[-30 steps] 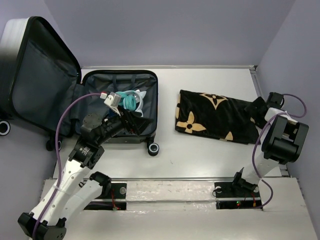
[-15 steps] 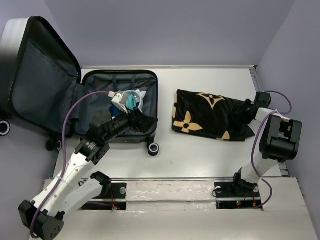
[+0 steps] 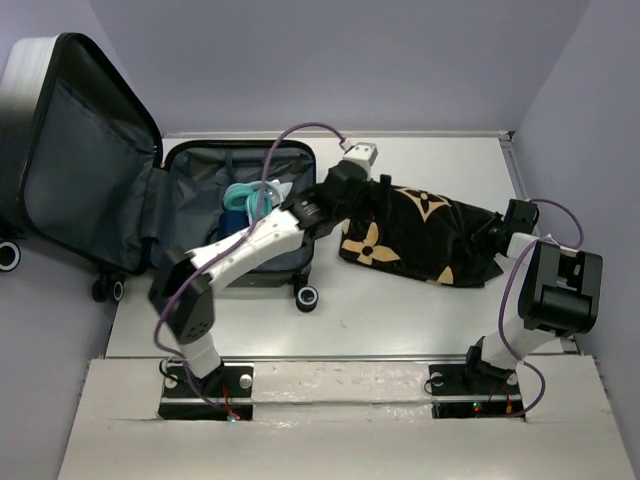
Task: Pack the luggage
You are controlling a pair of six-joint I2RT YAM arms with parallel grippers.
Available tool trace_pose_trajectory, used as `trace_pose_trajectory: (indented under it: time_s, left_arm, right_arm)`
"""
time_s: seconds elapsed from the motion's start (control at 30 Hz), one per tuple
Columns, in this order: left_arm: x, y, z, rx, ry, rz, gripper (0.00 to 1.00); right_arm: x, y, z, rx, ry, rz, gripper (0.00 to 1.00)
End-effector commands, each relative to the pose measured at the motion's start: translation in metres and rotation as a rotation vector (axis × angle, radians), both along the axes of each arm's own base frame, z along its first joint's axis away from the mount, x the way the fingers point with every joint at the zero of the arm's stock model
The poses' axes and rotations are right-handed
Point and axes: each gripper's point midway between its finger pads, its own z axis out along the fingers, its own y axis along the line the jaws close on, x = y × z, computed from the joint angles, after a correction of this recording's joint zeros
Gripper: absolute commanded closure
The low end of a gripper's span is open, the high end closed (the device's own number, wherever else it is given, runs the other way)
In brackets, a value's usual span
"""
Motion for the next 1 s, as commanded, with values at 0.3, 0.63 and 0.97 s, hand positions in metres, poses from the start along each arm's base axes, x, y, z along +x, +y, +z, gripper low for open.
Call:
trace_pose_trajectory:
  time_s: [0.3, 0.63, 0.97]
  left_arm:
    - [0.122, -0.003, -0.121, 0.421, 0.139, 0.21, 0.01]
    - [0.133, -0.003, -0.191, 0.458, 0.278, 0.163, 0.03]
    - [0.108, -0.036, -0.231, 0.218, 0.427, -0.007, 0.75]
  right_arm:
    - [0.001, 0.014, 0.02, 0.011, -0.115, 0.045, 0.93]
    - [0.002, 0.019, 0.028, 0.024, -0.149, 0.066, 0.93]
    - [-0.001, 0.021, 0.034, 0.014, -0.17, 0.078, 0.93]
